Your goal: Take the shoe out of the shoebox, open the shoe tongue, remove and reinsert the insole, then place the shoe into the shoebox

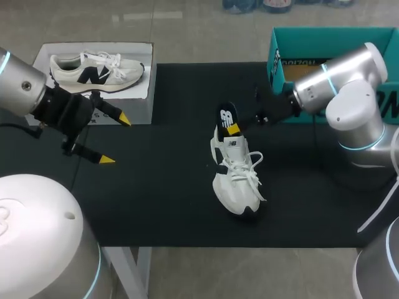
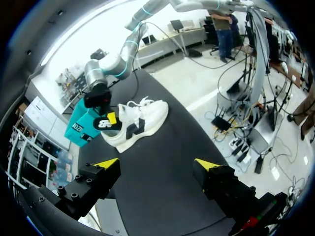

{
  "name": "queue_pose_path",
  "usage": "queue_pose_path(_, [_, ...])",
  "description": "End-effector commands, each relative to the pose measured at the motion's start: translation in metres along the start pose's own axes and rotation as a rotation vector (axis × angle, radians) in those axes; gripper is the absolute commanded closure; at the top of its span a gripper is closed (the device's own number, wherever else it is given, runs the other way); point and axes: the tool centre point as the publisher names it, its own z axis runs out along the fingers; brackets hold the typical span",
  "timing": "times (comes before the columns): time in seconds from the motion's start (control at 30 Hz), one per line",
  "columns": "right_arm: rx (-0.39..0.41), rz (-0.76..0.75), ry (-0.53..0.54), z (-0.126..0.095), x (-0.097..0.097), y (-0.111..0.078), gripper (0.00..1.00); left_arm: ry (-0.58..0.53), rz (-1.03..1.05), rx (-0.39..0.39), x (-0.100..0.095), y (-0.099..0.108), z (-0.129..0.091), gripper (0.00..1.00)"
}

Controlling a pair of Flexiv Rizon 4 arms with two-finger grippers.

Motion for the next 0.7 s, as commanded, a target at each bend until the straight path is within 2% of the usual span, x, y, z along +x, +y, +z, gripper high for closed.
queue_pose_path(0.03, [0.007, 0.013, 0.004, 0.007, 0.002, -0.014, 1.0, 0.003, 0.0, -0.003, 0.0, 0.0, 0.0, 0.0])
queue_pose_path(0.2, [0.032, 0.043, 0.019, 0.017, 0.002, -0.034, 1.0, 0.003, 0.0, -0.003, 0.0, 0.0, 0.0, 0.0])
queue_pose_path(0.33, [0.036, 0.055, 0.015, 0.019, 0.004, -0.038, 1.0, 0.003, 0.0, -0.003, 0.0, 0.0, 0.0, 0.0])
queue_pose_path(0.4, [0.029, 0.052, 0.004, 0.017, 0.004, -0.032, 0.78, 0.003, 0.0, -0.003, 0.0, 0.0, 0.0, 0.0])
queue_pose_path(0.47, [0.018, 0.045, -0.003, 0.013, 0.005, -0.025, 0.75, 0.003, 0.0, -0.003, 0.0, 0.0, 0.0, 0.0])
queue_pose_path(0.53, [0.014, 0.03, -0.013, 0.009, 0.005, -0.018, 0.64, 0.003, 0.0, -0.003, 0.0, 0.0, 0.0, 0.0])
queue_pose_path(0.63, [0.006, 0.02, -0.022, 0.003, 0.006, -0.01, 0.59, 0.003, 0.0, -0.003, 0.0, 0.0, 0.0, 0.0])
queue_pose_path(0.7, [-0.008, 0.02, -0.028, -0.001, 0.006, -0.006, 0.59, 0.003, 0.0, -0.003, 0.0, 0.0, 0.0, 0.0])
